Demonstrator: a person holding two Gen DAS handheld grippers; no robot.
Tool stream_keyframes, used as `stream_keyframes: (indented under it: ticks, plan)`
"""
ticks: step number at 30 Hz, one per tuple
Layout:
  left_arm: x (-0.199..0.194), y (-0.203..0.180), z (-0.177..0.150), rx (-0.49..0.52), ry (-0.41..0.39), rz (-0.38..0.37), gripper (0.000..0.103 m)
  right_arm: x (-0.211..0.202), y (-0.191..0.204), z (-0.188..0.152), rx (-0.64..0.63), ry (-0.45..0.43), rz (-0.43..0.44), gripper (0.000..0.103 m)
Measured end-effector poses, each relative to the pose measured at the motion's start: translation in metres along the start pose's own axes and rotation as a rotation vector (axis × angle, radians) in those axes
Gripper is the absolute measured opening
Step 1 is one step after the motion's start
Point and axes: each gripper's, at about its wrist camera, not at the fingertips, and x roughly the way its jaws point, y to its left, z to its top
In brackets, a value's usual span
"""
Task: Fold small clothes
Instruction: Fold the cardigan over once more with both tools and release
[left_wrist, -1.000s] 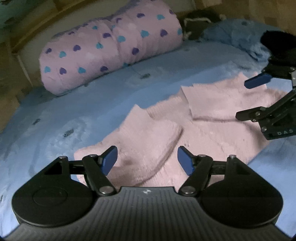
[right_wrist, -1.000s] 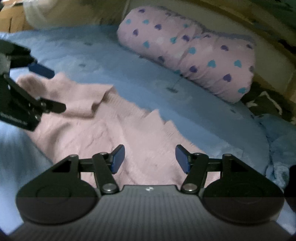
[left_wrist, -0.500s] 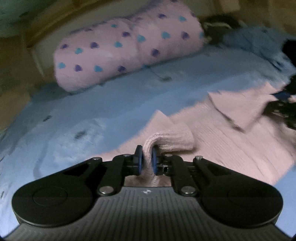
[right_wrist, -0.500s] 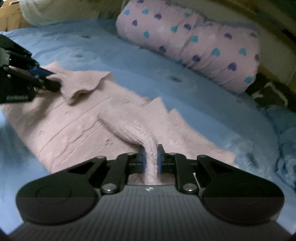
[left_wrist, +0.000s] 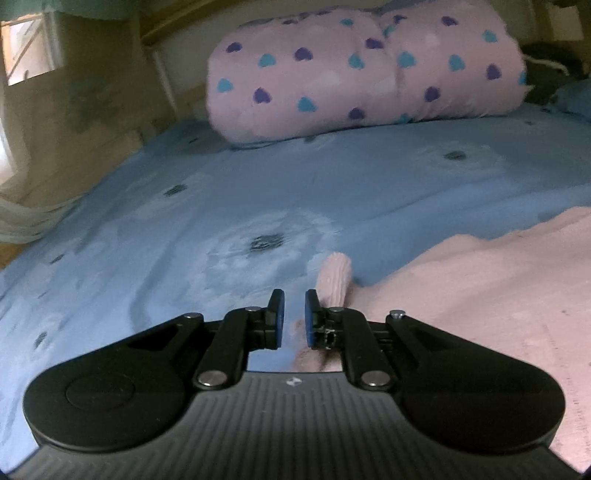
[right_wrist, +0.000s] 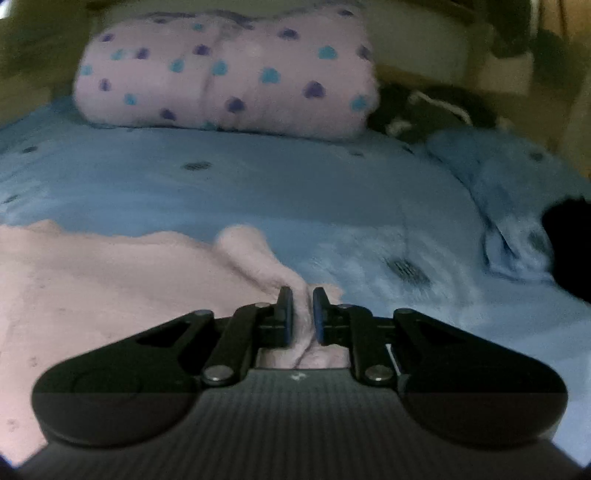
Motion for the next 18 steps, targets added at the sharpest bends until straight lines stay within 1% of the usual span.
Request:
stream_keyframes:
  ticks: [1,2,3,4,7,10,13,15,18]
  plan:
    - [-0.001,0.004,0.001,-0.017,0.004,0.002,0.014,0.003,-0.003,-0.001,0.011,0.004,-0.017,0.026]
    - [-0.003,0.008,0.002,-0.039,0.007,-0.007,0.014,0.004,-0.007,-0.002,0.029,0.006,-0.024,0.032]
    - [-0.005,0.012,0.004,-0.060,0.007,-0.022,0.015,0.003,-0.011,-0.002,0.047,0.002,-0.032,0.041]
    - [-0.009,0.014,0.005,-0.077,0.005,-0.041,0.015,0.001,-0.015,-0.001,0.064,-0.001,-0.036,0.043]
    - [-0.025,0.013,0.008,-0.088,-0.011,-0.092,0.015,-0.009,-0.022,0.003,0.099,-0.007,-0.031,0.043]
    - [-0.040,0.011,0.008,-0.108,-0.018,-0.174,0.015,-0.021,-0.019,0.010,0.081,-0.030,-0.016,0.043]
    - [-0.043,0.008,0.003,-0.127,-0.002,-0.247,0.015,-0.033,-0.009,0.015,0.051,-0.058,0.025,0.043]
    - [-0.038,0.001,-0.002,-0.113,0.022,-0.257,0.015,-0.038,-0.002,0.016,0.022,-0.069,0.054,0.043]
    - [-0.023,-0.008,-0.011,-0.084,0.072,-0.228,0.015,-0.038,0.010,0.015,-0.028,-0.074,0.095,0.043]
